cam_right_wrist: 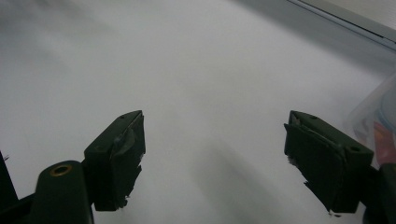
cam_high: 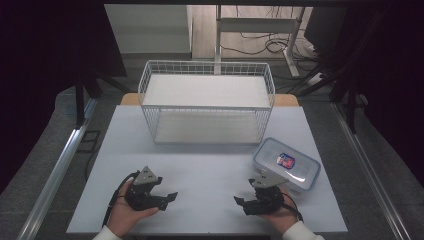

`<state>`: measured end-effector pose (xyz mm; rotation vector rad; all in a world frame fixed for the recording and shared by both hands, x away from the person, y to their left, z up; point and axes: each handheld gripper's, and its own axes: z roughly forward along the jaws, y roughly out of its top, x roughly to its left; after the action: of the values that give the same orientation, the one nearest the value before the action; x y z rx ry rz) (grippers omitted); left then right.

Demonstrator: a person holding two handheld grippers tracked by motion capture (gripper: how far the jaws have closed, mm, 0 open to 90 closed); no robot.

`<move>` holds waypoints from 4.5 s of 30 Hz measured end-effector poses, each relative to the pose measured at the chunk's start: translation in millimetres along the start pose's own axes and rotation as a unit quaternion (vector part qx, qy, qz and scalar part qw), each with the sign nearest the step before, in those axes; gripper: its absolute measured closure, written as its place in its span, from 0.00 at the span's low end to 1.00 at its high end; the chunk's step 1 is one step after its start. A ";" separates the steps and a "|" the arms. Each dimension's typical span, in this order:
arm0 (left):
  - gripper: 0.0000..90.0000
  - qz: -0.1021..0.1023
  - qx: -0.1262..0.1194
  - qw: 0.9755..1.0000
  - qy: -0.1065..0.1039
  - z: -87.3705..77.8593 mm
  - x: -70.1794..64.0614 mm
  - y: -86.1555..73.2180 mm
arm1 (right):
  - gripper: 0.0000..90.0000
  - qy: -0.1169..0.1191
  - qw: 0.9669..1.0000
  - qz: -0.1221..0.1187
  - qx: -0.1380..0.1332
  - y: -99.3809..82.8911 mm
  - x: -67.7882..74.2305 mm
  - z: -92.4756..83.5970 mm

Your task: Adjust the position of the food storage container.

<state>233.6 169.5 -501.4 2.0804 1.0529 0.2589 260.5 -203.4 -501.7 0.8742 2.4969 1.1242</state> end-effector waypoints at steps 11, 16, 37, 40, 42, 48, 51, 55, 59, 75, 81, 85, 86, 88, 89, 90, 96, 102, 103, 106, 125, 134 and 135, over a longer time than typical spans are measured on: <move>0.25 0.003 0.003 1.000 0.014 -0.7 -4.6 -0.4 | 0.25 0.007 1.000 -0.010 0.000 -0.9 5.9 -4.2; 0.25 0.001 -0.001 1.000 0.015 -3.3 -7.6 0.1 | 0.27 0.005 1.000 -0.012 0.004 -1.8 9.9 -7.2; 0.24 0.000 -0.008 1.000 0.017 -6.0 0.0 1.2 | 0.33 0.018 1.000 0.012 0.001 22.5 0.7 -22.0; 0.24 0.000 -0.007 1.000 0.015 -5.9 0.0 0.3 | 0.35 0.007 1.000 0.014 0.004 31.3 -6.5 -27.4; 0.24 0.000 -0.007 1.000 0.013 -5.7 0.3 -0.2 | 0.38 0.003 1.000 0.023 0.000 42.3 -17.7 -33.8; 0.24 0.003 -0.007 1.000 0.009 -6.0 2.1 0.1 | 0.53 -0.018 0.998 0.055 0.017 69.3 -64.1 -43.7; 0.24 0.003 -0.007 1.000 0.010 -6.3 2.3 0.4 | 0.66 -0.027 0.997 0.054 0.044 76.9 -85.4 -42.4; 0.24 0.002 -0.005 1.000 0.011 -5.4 1.9 0.6 | 0.78 -0.039 0.995 0.061 0.065 82.5 -110.2 -41.3; 0.24 0.002 -0.004 1.000 0.010 -5.0 1.4 0.6 | 0.87 -0.056 0.993 0.059 0.089 86.3 -131.4 -38.8; 0.24 0.002 -0.007 1.000 0.006 -4.6 -1.2 2.3 | 0.99 -0.087 0.981 0.087 0.149 79.5 -187.6 -15.5; 0.24 -0.001 -0.006 1.000 0.005 -4.5 0.9 1.8 | 0.99 -0.112 0.981 0.063 0.148 83.5 -189.4 -10.9; 0.24 0.000 -0.006 1.000 0.005 -4.5 0.3 1.7 | 0.99 -0.117 0.978 0.070 0.159 82.1 -196.6 -5.5; 0.24 0.000 -0.006 1.000 0.005 -4.5 0.3 1.7 | 0.99 -0.115 0.977 0.072 0.162 81.7 -198.0 -4.4; 0.24 0.000 -0.006 1.000 0.006 -4.4 0.2 1.7 | 0.99 -0.114 0.977 0.073 0.165 81.1 -199.5 -3.0; 0.24 -0.001 -0.006 1.000 0.006 -4.3 0.4 1.6 | 0.99 -0.115 0.976 0.075 0.167 80.1 -201.2 -1.2; 0.24 -0.001 -0.006 1.000 0.006 -4.3 0.4 1.6 | 0.99 -0.115 0.976 0.075 0.167 80.1 -201.2 -1.2; 0.24 0.000 -0.003 1.000 0.005 -3.0 0.5 1.6 | 0.99 -0.114 0.976 0.063 0.174 79.6 -198.0 -3.2; 0.24 0.002 0.001 1.000 0.003 -2.6 -0.4 1.8 | 0.99 -0.094 0.979 0.038 0.178 79.9 -184.5 -1.4; 0.24 0.002 0.001 1.000 0.003 -2.5 -0.4 1.7 | 0.99 -0.081 0.980 0.022 0.179 81.7 -173.4 1.6; 0.24 0.002 0.001 1.000 0.002 -2.7 -0.4 1.5 | 0.99 -0.067 0.982 0.006 0.176 81.9 -160.3 4.1; 0.24 0.002 0.005 1.000 0.002 -0.9 -0.5 1.1 | 0.99 -0.106 0.988 0.014 0.109 58.2 -150.3 -55.6; 0.24 0.004 0.007 1.000 0.002 0.3 -1.6 1.4 | 0.99 -0.164 0.974 0.086 0.128 10.3 -163.3 -97.8; 0.24 0.005 0.007 1.000 0.002 0.3 -1.8 1.5 | 0.99 -0.164 0.974 0.086 0.128 10.3 -163.3 -97.8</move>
<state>233.5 167.5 -500.3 2.0991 1.0497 0.2602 347.3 -357.1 -429.8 1.2531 2.3514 0.6414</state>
